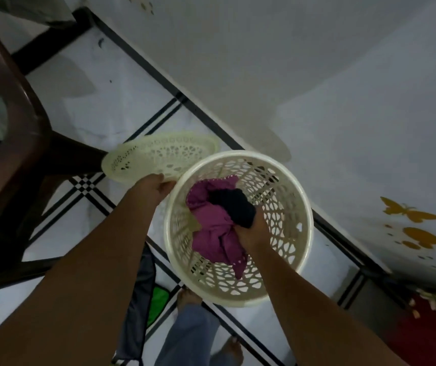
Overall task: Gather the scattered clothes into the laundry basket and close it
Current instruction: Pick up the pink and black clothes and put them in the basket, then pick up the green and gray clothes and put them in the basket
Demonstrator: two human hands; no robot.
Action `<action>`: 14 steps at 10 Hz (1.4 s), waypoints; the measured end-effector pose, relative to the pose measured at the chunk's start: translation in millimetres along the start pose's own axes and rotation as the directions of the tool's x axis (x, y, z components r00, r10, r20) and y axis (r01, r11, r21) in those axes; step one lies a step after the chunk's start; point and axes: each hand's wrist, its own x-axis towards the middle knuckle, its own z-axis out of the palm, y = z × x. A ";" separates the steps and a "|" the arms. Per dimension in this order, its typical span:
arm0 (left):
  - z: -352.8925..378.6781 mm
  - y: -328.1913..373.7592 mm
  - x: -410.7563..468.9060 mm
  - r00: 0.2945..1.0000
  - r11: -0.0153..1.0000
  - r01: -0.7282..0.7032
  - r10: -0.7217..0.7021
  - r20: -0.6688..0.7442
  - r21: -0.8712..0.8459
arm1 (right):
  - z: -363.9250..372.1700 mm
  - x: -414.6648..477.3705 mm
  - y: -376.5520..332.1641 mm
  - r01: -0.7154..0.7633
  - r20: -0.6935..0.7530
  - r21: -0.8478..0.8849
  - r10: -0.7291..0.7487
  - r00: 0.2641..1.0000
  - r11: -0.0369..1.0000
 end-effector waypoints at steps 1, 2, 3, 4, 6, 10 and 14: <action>-16.6 -16.6 1.6 0.999 0.997 0.046 -0.045 -0.028 0.060 | 7.6 10.4 9.9 -0.054 0.043 -0.093 0.058 0.997 0.994; -31.8 -32.6 -8.2 0.996 0.976 0.075 -0.065 -0.057 0.207 | 5.0 9.0 8.9 -0.046 0.056 -0.104 0.052 0.997 0.994; -56.6 -45.1 -35.7 0.994 0.914 0.106 -0.102 -0.030 0.392 | 1.1 -3.1 4.9 0.005 0.069 -0.143 0.005 0.998 0.990; -86.2 -54.4 -57.8 0.987 0.915 0.102 -0.144 0.079 0.391 | 2.9 -24.3 -7.4 0.103 0.108 -0.058 -0.096 0.989 0.993; -167.2 -81.9 -139.3 0.973 0.864 -0.229 0.220 0.074 0.448 | 28.3 -111.9 -42.6 0.462 0.300 -0.054 -0.427 0.853 0.885; -443.9 -260.8 -253.8 0.863 0.954 -0.256 0.298 -0.408 0.155 | 130.8 -296.7 18.2 0.749 0.877 -0.161 -0.254 0.407 0.643; -620.0 -408.6 -40.9 0.688 0.926 0.222 0.074 -0.722 0.306 | 392.9 -182.6 206.0 0.980 0.959 -0.191 -0.202 0.198 0.055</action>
